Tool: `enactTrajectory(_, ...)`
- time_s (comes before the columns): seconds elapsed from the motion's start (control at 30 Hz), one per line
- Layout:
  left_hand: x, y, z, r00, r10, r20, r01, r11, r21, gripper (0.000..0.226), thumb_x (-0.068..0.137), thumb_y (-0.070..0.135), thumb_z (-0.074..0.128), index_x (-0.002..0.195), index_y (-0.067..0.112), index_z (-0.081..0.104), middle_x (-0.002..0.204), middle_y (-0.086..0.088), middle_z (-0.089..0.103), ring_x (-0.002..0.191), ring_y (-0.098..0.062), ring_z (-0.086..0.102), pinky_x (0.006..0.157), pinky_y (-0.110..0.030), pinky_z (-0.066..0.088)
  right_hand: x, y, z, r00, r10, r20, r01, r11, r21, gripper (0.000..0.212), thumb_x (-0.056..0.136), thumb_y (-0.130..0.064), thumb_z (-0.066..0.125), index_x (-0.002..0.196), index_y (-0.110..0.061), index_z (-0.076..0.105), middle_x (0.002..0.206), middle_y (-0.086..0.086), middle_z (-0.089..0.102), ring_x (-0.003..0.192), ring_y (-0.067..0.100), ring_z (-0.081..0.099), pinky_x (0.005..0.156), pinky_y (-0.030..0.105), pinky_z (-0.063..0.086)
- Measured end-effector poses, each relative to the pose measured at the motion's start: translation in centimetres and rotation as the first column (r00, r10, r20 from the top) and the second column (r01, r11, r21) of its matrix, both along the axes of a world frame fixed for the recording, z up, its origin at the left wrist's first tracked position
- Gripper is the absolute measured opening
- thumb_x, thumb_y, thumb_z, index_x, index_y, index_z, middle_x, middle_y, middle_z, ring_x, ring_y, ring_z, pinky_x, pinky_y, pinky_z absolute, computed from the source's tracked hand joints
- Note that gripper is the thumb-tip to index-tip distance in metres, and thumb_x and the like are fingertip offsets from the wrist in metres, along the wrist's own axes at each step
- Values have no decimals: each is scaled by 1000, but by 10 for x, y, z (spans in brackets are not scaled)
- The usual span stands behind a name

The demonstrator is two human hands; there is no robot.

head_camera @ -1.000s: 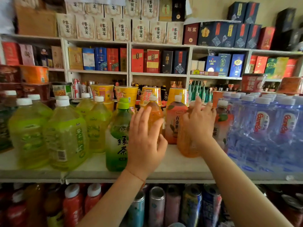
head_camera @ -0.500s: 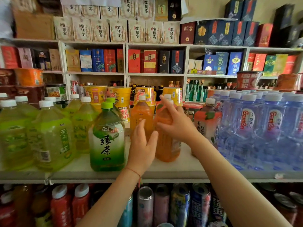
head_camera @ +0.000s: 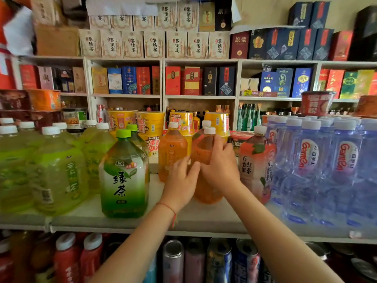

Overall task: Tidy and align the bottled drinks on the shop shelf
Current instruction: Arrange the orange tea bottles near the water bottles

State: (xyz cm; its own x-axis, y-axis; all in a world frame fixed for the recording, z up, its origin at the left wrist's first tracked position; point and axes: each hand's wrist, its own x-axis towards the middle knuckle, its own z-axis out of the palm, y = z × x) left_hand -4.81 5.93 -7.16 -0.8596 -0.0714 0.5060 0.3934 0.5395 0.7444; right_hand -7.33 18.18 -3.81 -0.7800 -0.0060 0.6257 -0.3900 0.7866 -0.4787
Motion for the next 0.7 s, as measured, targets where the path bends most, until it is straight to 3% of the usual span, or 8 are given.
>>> enactTrajectory(0.07,1,1,-1,999,-30,-36,28,997,-66,33,104,29,50,133,18,63,134,0,61,127,-17,54,100,-22,38,0,2,1,992,-118,-49,121,990,66,92,87,-38,72,154,-7,16,144,22,35,132,38,37,109,47,41)
enactTrajectory(0.13,8,-2,-2,970,51,-236,-95,980,-177,26,101,22,53,118,15,71,122,0,64,114,-13,57,97,-27,47,0,0,1,957,-213,-196,246,956,163,80,90,-33,69,147,5,28,147,29,35,139,42,31,117,49,29)
enactTrajectory(0.23,23,-19,9,676,228,-701,-452,880,-149,25,95,20,53,102,9,74,118,-11,66,113,-24,57,97,-37,48,-1,-14,-3,846,-133,-516,279,936,214,58,91,-16,63,142,-2,40,148,31,35,144,46,25,122,56,17)
enactTrajectory(0.3,33,-37,20,507,298,-809,-601,795,-84,20,93,16,56,99,8,74,117,-16,66,114,-33,58,99,-47,47,-4,-30,-5,816,24,-577,171,944,282,53,88,-11,62,138,-6,47,145,28,42,141,44,31,121,53,22)
enactTrajectory(0.37,40,-57,28,463,364,-808,-712,696,-94,17,92,15,59,99,9,74,119,-18,64,116,-37,56,101,-51,44,-9,-52,-3,875,125,-468,32,949,314,49,87,-17,65,133,-11,53,141,25,48,135,42,40,114,50,35)
enactTrajectory(0.47,43,-83,28,525,460,-716,-794,569,-217,21,92,23,60,106,13,71,131,-19,56,125,-39,49,104,-54,40,-29,-82,5,974,107,-202,-34,942,335,49,93,-32,58,139,-22,45,144,23,43,131,40,41,107,46,40)
enactTrajectory(0.63,35,-103,15,605,516,-607,-773,565,-290,40,92,45,50,117,20,68,119,-19,59,106,-37,57,86,-44,48,-80,-106,23,992,50,117,-80,959,271,53,99,-48,49,148,-34,35,157,26,22,143,45,26,113,55,35)
enactTrajectory(0.7,33,-106,12,594,517,-616,-778,563,-278,41,92,46,49,119,22,68,121,-19,60,108,-36,57,87,-43,48,-89,-112,24,990,39,133,-74,961,268,55,96,-57,51,146,-36,38,158,22,23,142,44,26,107,55,40)
